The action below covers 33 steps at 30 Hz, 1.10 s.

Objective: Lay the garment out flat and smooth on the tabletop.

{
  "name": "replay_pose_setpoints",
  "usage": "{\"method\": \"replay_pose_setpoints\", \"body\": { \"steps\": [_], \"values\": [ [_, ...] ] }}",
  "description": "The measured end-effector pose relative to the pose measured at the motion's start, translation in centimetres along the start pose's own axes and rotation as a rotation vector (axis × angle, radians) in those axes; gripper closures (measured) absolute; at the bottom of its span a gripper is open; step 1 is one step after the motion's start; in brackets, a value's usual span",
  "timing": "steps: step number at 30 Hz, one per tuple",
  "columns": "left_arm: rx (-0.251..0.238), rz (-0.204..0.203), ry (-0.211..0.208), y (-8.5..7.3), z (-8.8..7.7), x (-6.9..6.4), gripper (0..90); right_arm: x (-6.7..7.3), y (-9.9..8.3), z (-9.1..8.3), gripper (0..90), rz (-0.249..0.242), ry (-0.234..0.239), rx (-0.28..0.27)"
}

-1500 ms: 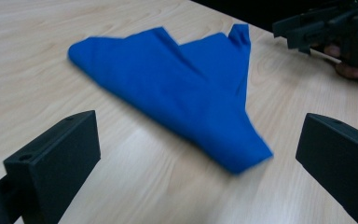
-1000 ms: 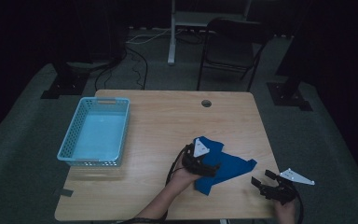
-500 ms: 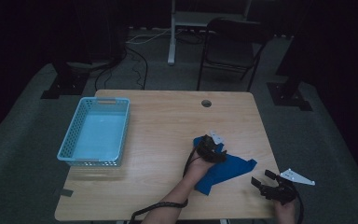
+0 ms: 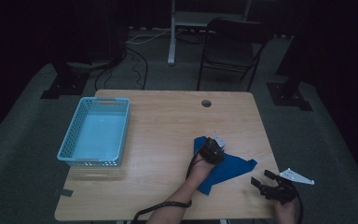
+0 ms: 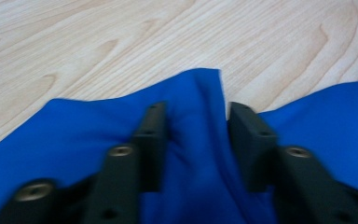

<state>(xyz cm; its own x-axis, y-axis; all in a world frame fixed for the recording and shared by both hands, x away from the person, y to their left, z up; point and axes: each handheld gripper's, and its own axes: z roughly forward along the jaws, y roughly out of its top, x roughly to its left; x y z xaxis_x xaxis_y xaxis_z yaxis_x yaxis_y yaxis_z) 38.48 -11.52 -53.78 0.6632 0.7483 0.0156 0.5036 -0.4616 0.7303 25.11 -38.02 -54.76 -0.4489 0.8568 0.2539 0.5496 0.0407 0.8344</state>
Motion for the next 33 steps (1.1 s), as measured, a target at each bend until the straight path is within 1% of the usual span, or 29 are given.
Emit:
{"method": "replay_pose_setpoints", "body": {
  "steps": [1,2,3,4,5,6,7,8,9,11,12,13,15,17,18,19,20,22,23,24,25,26,29,30,33],
  "values": [
    [-0.004,-0.007,-0.006,0.0,-0.1,0.2,71.7,0.0,0.0,0.0,16.2,0.003,0.001,0.002],
    [-0.012,-0.017,-0.02,0.0,-0.3,0.6,74.8,0.0,0.0,0.0,16.2,0.004,0.001,0.002],
    [-0.012,-0.017,-0.02,0.0,-0.3,0.6,77.9,0.0,0.0,0.0,16.2,0.004,0.001,0.002],
    [-0.014,-0.025,-0.03,0.0,-0.5,0.8,77.9,-0.1,0.0,0.0,16.2,0.006,0.002,0.003],
    [-0.019,-0.034,-0.039,0.0,-0.6,0.9,82.4,-0.1,0.0,0.0,16.2,0.007,0.004,0.002],
    [-0.032,-0.046,-0.061,0.1,-1.1,1.1,82.7,-0.1,0.0,0.0,16.2,0.007,0.005,0.002],
    [-0.032,-0.046,-0.061,0.1,-1.1,1.1,82.8,-0.1,0.0,0.0,16.2,0.007,0.005,0.002],
    [-0.039,-0.05,-0.07,0.2,-1.3,1.2,82.8,-0.1,0.0,0.0,16.2,0.008,0.005,0.002],
    [-0.045,-0.048,-0.076,0.2,-1.6,1.3,84.2,-0.1,0.0,0.0,16.2,0.009,0.006,0.002],
    [-0.049,-0.057,-0.09,0.3,-2.0,1.5,84.3,-0.1,0.0,0.0,16.2,0.01,0.006,0.004],
    [-0.057,-0.059,-0.095,0.3,-2.5,1.8,84.3,-0.1,0.0,0.0,16.2,0.011,0.006,0.004],
    [-0.057,-0.059,-0.095,0.3,-2.5,1.8,84.4,-0.1,0.0,0.0,16.2,0.011,0.006,0.004],
    [-0.064,-0.07,-0.105,0.2,-3.1,2.1,84.4,-0.1,0.0,0.0,16.2,0.012,0.006,0.004],
    [-0.074,-0.077,-0.107,0.2,-3.7,2.5,84.4,-0.2,0.0,0.0,16.2,0.012,0.007,0.004],
    [-0.099,-0.089,-0.111,0.1,-4.7,3.0,84.4,-0.2,0.0,0.1,16.2,0.014,0.005,0.005],
    [-0.099,-0.089,-0.111,0.1,-4.7,3.0,84.4,-0.2,0.0,0.1,16.2,0.014,0.005,0.005],
    [-0.116,-0.097,-0.11,0.0,-5.2,3.3,84.4,-0.2,0.0,0.1,16.2,0.014,0.005,0.006],
    [-0.147,-0.108,-0.11,-0.3,-6.2,3.9,84.4,-0.1,0.0,0.1,16.2,0.015,0.003,0.006],
    [-0.151,-0.114,-0.109,-0.5,-6.7,4.3,84.4,-0.2,0.0,0.1,16.2,0.016,0.002,0.006],
    [-0.163,-0.131,-0.112,-0.9,-7.7,5.1,84.3,-0.2,0.0,0.1,16.2,0.016,0.001,0.006],
    [-0.163,-0.131,-0.112,-0.9,-7.7,5.1,84.4,-0.2,0.0,0.1,16.2,0.016,0.001,0.006],
    [-0.173,-0.14,-0.111,-1.1,-8.3,5.5,84.3,-0.2,0.0,0.1,16.2,0.02,-0.001,0.007],
    [-0.186,-0.177,-0.123,-1.7,-9.6,7.0,84.3,-0.2,0.0,0.1,16.2,0.023,-0.002,0.009],
    [-0.187,-0.193,-0.134,-2.0,-10.2,7.7,84.2,-0.2,0.0,0.1,16.2,0.024,-0.003,0.009],
    [-0.186,-0.225,-0.129,-3.1,-11.2,9.3,84.2,-0.2,0.1,0.1,16.2,0.026,-0.005,0.012]
  ]
}}
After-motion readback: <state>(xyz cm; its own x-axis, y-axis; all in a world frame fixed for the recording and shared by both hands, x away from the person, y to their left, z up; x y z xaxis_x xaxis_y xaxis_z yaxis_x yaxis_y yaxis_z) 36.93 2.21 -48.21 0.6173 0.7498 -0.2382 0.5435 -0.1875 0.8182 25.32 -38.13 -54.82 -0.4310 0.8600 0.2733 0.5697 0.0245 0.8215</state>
